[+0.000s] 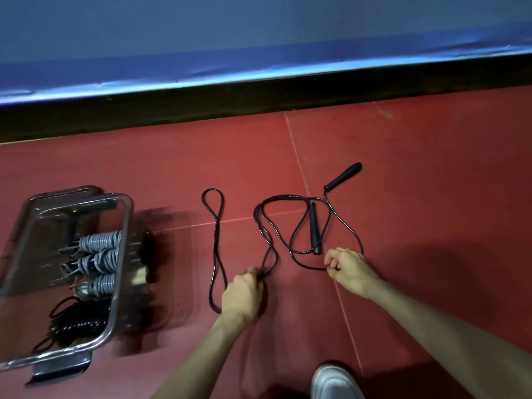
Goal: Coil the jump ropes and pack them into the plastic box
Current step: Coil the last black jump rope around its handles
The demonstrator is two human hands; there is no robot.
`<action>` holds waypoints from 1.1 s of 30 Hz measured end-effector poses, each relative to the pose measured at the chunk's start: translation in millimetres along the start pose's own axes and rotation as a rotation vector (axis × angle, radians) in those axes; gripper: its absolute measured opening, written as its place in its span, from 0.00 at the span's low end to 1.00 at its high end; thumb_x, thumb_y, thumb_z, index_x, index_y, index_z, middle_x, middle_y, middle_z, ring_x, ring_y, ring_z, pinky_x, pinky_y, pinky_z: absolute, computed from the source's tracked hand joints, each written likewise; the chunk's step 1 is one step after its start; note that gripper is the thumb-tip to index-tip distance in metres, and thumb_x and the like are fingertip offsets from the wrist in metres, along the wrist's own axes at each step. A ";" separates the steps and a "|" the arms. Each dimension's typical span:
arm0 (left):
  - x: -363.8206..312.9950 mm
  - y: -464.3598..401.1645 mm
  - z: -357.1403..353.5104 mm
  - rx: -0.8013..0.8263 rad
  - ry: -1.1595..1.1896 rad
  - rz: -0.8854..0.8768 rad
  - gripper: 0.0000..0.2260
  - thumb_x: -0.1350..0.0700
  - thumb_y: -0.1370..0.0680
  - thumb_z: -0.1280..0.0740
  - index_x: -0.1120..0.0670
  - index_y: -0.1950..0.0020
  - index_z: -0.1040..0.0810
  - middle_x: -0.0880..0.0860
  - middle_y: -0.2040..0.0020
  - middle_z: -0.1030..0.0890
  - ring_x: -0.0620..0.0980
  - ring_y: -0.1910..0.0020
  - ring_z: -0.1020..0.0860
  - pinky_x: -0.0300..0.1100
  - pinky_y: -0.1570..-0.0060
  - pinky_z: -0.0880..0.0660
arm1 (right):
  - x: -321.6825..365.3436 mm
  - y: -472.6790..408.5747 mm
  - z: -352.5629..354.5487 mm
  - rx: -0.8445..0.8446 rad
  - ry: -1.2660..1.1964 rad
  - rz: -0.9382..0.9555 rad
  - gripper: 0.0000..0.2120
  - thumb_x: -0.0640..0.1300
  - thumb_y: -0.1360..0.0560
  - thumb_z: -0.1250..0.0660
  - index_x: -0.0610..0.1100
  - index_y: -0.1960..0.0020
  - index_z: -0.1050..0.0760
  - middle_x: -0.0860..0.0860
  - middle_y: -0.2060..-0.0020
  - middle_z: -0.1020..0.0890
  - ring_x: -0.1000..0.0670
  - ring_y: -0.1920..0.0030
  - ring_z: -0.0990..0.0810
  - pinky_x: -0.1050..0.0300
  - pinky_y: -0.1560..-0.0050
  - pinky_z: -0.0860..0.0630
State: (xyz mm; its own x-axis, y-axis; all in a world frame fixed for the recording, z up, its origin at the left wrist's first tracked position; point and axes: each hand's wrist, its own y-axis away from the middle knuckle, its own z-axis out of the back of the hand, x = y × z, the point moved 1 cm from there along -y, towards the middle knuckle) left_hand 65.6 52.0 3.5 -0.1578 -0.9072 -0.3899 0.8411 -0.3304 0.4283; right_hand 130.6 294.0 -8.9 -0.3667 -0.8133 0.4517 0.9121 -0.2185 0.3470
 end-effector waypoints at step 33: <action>10.4 -6.0 21.4 -0.478 -0.180 -0.243 0.18 0.54 0.28 0.39 0.54 0.39 0.25 0.56 0.41 0.26 0.61 0.49 0.27 0.52 0.54 0.28 | -17.4 -6.5 26.7 -0.095 0.037 -0.301 0.14 0.43 0.24 0.34 0.40 0.40 0.30 0.46 0.45 0.31 0.42 0.43 0.28 0.50 0.40 0.30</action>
State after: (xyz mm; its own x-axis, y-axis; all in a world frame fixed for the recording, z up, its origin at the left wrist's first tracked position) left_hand 47.8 39.0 14.3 -0.4266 -0.8637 -0.2685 0.9038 -0.4185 -0.0896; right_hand 126.1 323.9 2.9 -0.6177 -0.7229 0.3097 0.7770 -0.5004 0.3818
